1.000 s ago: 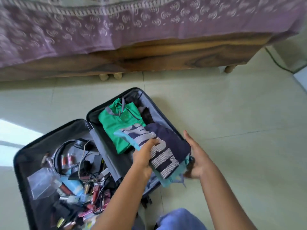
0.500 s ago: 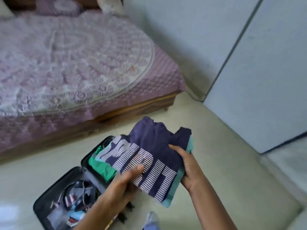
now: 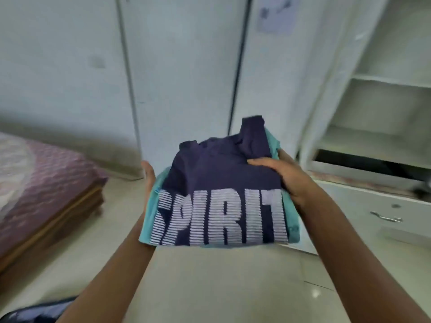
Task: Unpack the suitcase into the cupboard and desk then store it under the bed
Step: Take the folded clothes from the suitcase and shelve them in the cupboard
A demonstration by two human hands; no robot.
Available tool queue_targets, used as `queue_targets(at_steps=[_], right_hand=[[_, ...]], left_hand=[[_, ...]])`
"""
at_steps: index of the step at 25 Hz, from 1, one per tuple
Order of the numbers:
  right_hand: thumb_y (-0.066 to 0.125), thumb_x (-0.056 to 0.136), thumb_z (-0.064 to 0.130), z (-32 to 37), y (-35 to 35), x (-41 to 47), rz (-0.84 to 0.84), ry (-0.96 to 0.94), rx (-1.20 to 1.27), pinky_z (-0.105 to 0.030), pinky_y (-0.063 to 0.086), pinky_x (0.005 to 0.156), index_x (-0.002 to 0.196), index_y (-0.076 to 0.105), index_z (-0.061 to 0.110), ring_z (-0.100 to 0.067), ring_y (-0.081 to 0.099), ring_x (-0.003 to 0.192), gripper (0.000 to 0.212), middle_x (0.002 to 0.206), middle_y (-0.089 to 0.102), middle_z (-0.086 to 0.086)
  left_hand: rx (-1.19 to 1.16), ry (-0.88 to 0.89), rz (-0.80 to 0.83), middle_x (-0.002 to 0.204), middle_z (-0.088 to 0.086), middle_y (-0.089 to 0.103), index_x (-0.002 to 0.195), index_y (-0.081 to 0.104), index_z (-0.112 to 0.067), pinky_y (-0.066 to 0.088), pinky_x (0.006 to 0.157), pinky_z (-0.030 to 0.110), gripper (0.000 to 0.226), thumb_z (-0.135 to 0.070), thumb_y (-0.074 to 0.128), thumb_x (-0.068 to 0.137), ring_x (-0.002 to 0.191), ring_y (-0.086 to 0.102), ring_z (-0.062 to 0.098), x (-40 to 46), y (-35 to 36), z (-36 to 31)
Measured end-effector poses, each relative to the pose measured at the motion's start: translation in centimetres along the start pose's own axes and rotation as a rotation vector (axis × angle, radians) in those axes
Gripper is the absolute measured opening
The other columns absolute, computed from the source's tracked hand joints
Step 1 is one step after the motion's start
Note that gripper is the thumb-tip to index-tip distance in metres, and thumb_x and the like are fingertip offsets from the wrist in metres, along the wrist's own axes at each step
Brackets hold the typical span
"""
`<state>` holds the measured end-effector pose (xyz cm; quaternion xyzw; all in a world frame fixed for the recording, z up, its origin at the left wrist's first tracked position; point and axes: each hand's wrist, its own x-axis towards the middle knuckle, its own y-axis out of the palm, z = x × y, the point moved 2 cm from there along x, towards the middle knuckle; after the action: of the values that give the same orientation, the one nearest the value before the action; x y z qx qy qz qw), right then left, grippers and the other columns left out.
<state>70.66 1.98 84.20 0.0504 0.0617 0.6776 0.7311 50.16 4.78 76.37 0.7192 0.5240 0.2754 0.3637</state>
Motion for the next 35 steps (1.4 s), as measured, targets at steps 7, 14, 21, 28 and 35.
queue_targets(at_steps=[7,14,21,28,35], right_hand=[[0.069,0.08,0.001,6.1,-27.9,-6.9,-0.402,-0.05,-0.27,-0.032,0.056,0.075,0.121,0.052,0.011,-0.024,0.066,0.096,0.046,0.112,0.066,-0.01],[0.065,0.085,0.006,15.2,-45.2,-4.1,-0.574,-0.286,-0.467,-0.042,0.053,0.089,0.123,0.05,0.019,-0.024,0.063,0.1,0.043,0.112,0.065,-0.007],[0.06,0.09,0.018,24.2,-52.4,10.4,-0.753,-0.546,-0.705,-0.038,0.05,0.084,0.112,0.05,0.016,-0.023,0.057,0.094,0.024,0.103,0.059,-0.003],[0.05,0.095,0.032,32.9,-57.0,29.1,-0.819,-0.596,-1.049,-0.035,0.042,0.075,0.123,0.042,0.013,-0.036,0.057,0.101,0.035,0.11,0.061,-0.016],[0.05,0.095,0.031,36.1,-60.2,47.7,-0.685,-0.615,-0.97,-0.035,0.042,0.079,0.122,0.043,0.011,-0.037,0.057,0.105,0.035,0.114,0.061,-0.019]], left_hand=[[0.604,-0.408,0.394,0.101,0.019,0.071,0.115,0.063,-0.002,0.059,0.07,0.04,0.039,-0.014,0.064,0.078,0.078,0.069,0.03,5.4,19.8,17.2],[1.081,-0.189,0.703,0.11,0.008,0.071,0.122,0.055,-0.013,0.055,0.086,0.04,0.067,0.004,0.079,0.062,0.1,0.068,0.025,15.3,34.6,27.4],[1.025,0.269,0.529,0.113,0.003,0.066,0.127,0.048,-0.025,0.057,0.079,0.033,0.053,-0.008,0.069,0.082,0.095,0.067,0.019,32.8,44.6,27.8],[1.157,0.517,0.389,0.126,0.002,0.057,0.14,0.037,-0.022,0.046,0.099,0.042,0.054,-0.012,0.058,0.092,0.111,0.058,0.023,51.5,50.8,26.5],[1.635,0.829,-0.028,0.129,0.01,0.057,0.14,0.042,-0.016,0.039,0.084,0.025,0.048,-0.019,0.055,0.094,0.114,0.055,0.031,64.9,53.9,23.9]])
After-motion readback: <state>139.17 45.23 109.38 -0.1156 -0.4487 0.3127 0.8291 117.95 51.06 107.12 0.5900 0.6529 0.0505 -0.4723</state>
